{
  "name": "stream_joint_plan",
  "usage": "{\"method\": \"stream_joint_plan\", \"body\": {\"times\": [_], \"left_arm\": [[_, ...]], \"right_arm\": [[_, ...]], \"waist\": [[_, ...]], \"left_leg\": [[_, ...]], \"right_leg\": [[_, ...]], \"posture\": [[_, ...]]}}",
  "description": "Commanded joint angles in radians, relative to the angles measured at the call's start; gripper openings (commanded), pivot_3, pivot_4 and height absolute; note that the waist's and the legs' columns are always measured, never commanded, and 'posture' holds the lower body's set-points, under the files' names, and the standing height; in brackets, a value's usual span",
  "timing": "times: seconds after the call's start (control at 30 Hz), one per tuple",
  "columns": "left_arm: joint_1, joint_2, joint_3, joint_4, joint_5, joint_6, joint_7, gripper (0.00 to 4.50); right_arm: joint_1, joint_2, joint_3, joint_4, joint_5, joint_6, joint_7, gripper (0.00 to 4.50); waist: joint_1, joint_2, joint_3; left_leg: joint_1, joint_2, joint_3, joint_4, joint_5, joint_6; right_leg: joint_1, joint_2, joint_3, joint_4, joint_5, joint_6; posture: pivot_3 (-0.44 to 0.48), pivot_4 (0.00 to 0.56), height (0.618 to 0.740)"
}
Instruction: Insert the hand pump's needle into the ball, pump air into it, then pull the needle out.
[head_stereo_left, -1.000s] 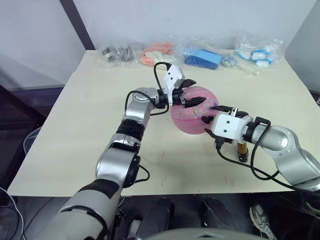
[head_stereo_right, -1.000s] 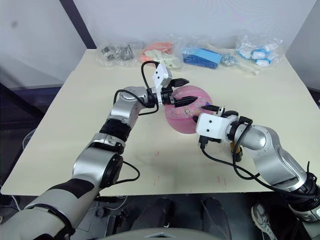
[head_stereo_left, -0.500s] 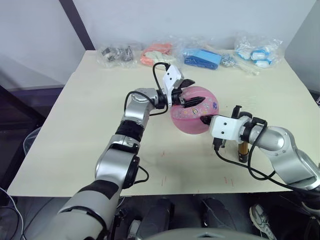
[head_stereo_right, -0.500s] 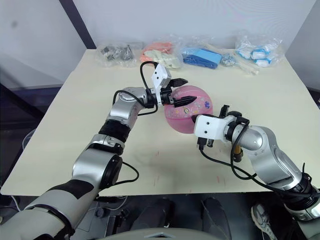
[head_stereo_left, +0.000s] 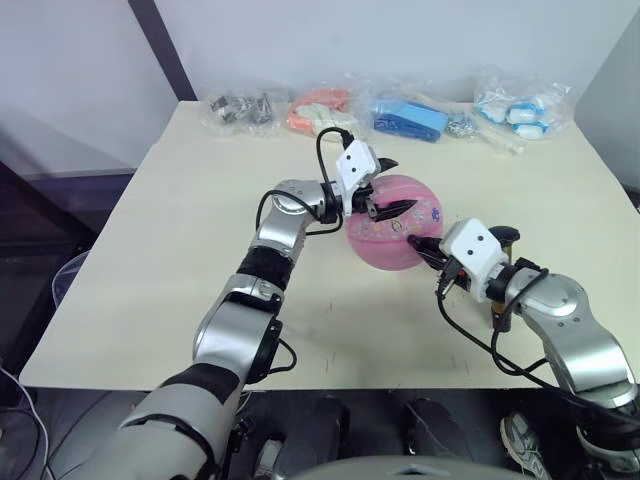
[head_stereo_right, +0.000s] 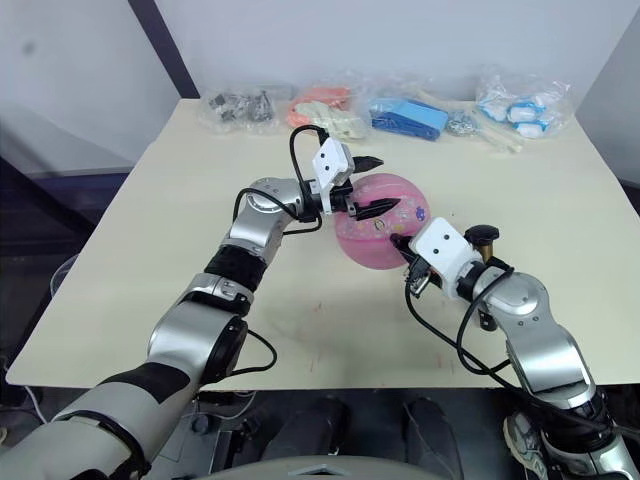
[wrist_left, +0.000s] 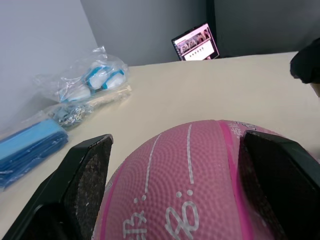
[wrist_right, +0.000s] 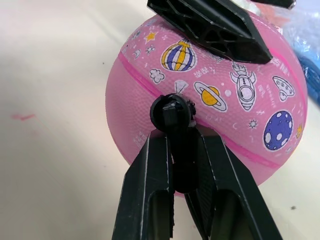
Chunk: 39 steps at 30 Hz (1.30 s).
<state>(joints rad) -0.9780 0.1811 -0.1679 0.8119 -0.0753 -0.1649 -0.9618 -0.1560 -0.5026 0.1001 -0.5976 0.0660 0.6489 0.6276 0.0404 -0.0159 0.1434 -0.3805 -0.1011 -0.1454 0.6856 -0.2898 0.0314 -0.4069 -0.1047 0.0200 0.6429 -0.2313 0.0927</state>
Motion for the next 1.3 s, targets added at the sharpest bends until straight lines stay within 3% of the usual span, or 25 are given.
{"method": "stream_joint_plan", "body": {"times": [0.03, 0.77, 1.3], "left_arm": [[0.079, 0.027, -0.085, 0.106, 0.134, 0.013, 0.057, 4.50], [0.101, 0.029, -0.133, 0.198, 0.131, 0.026, 0.146, 4.50], [0.102, 0.038, -0.150, 0.219, 0.129, 0.025, 0.160, 4.50]], "right_arm": [[0.058, -0.012, -0.066, -0.104, 0.049, -0.061, 0.006, 0.08], [0.193, -0.051, -0.180, -0.159, 0.114, -0.266, 0.001, 0.08], [0.221, -0.089, -0.210, -0.183, 0.178, -0.284, 0.016, 0.08]], "waist": [[0.004, 0.000, -0.003], [0.029, 0.003, -0.008], [0.029, 0.003, -0.008]], "left_leg": [[0.000, 0.000, 0.000, 0.000, 0.000, 0.000], [0.001, -0.002, -0.004, 0.000, 0.000, 0.000], [0.001, -0.002, -0.007, 0.000, 0.000, 0.000]], "right_leg": [[0.000, 0.000, 0.000, 0.000, 0.000, 0.000], [0.005, -0.001, -0.003, -0.003, -0.002, 0.003], [0.007, -0.001, -0.005, -0.004, -0.002, 0.003]], "posture": [[0.000, 0.150, 0.740], [0.000, 0.150, 0.740], [0.000, 0.150, 0.740]]}}
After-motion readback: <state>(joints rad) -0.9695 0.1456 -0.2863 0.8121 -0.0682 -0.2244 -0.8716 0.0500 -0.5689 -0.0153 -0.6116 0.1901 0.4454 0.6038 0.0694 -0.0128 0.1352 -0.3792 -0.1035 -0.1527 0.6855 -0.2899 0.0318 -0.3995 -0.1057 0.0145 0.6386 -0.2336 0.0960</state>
